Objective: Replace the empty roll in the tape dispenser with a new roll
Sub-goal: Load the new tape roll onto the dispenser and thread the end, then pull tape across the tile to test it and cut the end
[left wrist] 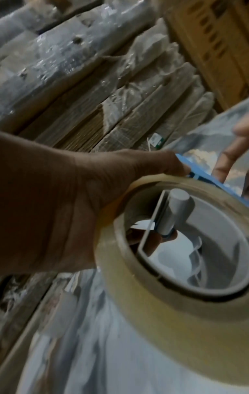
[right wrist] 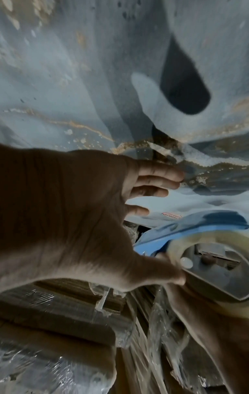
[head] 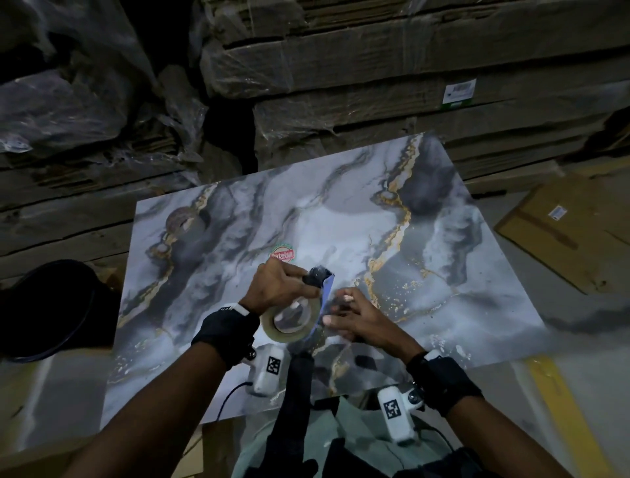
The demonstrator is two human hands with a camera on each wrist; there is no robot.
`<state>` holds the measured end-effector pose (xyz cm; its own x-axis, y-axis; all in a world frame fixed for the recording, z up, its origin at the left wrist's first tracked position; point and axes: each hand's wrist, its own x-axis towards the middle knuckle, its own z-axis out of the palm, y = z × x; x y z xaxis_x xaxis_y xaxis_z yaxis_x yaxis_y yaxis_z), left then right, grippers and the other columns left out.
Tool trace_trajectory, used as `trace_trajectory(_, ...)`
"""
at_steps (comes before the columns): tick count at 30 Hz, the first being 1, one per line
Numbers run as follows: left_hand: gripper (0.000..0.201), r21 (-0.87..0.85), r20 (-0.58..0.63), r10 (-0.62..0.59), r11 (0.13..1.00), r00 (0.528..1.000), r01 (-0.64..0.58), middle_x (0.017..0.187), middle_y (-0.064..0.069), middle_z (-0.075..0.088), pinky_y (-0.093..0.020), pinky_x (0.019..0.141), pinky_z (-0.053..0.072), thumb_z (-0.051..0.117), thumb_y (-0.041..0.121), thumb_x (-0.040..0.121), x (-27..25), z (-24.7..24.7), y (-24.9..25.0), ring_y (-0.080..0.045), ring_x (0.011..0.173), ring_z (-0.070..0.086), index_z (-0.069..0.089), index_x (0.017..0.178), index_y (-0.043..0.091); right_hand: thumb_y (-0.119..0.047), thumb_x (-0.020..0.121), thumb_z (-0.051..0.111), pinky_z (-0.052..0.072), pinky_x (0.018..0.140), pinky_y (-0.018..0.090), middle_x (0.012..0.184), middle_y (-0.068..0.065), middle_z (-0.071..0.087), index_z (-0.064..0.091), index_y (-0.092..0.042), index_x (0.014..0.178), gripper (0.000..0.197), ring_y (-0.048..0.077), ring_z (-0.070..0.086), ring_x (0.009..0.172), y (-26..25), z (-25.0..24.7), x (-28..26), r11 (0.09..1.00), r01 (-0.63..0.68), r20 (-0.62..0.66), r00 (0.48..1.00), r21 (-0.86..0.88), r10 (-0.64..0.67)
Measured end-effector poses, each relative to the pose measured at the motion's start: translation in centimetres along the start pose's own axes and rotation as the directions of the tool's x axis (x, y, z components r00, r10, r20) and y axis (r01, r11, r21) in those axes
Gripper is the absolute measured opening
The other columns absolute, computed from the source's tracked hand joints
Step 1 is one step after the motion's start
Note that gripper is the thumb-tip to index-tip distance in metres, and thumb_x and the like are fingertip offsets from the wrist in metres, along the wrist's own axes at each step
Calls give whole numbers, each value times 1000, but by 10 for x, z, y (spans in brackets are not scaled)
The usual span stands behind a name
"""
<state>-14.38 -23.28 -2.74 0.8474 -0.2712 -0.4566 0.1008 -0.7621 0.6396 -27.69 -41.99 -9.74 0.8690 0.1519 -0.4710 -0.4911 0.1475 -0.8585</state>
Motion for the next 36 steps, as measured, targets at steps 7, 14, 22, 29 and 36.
trace_trajectory(7, 22, -474, 145, -4, 877, 989, 73, 83, -19, 74, -27, 61, 48, 89, 16, 75, -20, 8, 16, -21, 69, 61, 82, 89, 1, -28, 95, 73, 57, 101, 48, 125, 2, 71, 36, -44, 145, 64, 25, 68, 118, -4, 20, -12, 976, 198, -67, 979, 92, -192)
trace_trajectory(14, 37, -628, 238, -152, 729, 959, 271, 80, -15, 73, -21, 52, 50, 90, 22, 75, -29, 11, 5, -24, 67, 69, 79, 98, -5, -22, 105, 56, 43, 99, 9, 135, -33, 60, 40, -36, 153, 52, -6, 54, 131, -3, 64, -21, 937, 348, -262, 902, -29, -343)
trace_trajectory(22, 47, -707, 260, -132, 649, 957, 282, 88, -21, 74, -29, 66, 57, 93, 23, 69, -42, 15, -28, -28, 72, 69, 77, 101, -8, -14, 103, 62, 45, 114, 31, 146, -7, 60, 45, -24, 153, 54, 12, 55, 136, 24, 106, -18, 924, 370, -468, 802, -99, -371)
trace_trajectory(29, 55, -653, 322, -100, 697, 941, 298, 78, -10, 73, -26, 62, 53, 90, 45, 71, -52, 17, -53, -22, 66, 67, 80, 99, -1, -16, 104, 60, 46, 115, 45, 142, -10, 64, 57, -29, 144, 42, 12, 58, 134, 34, 121, -21, 941, 324, -543, 774, -99, -324)
trace_trajectory(36, 67, -406, 33, 22, 914, 999, -7, 108, 1, 68, -34, 87, 47, 67, 66, 72, -42, 11, -77, -20, 99, 63, 65, 116, 16, -42, 96, 67, 52, 99, 33, 133, -11, 68, 61, -43, 138, 42, 15, 63, 121, 9, 119, -36, 908, -28, -634, 725, -417, -268)
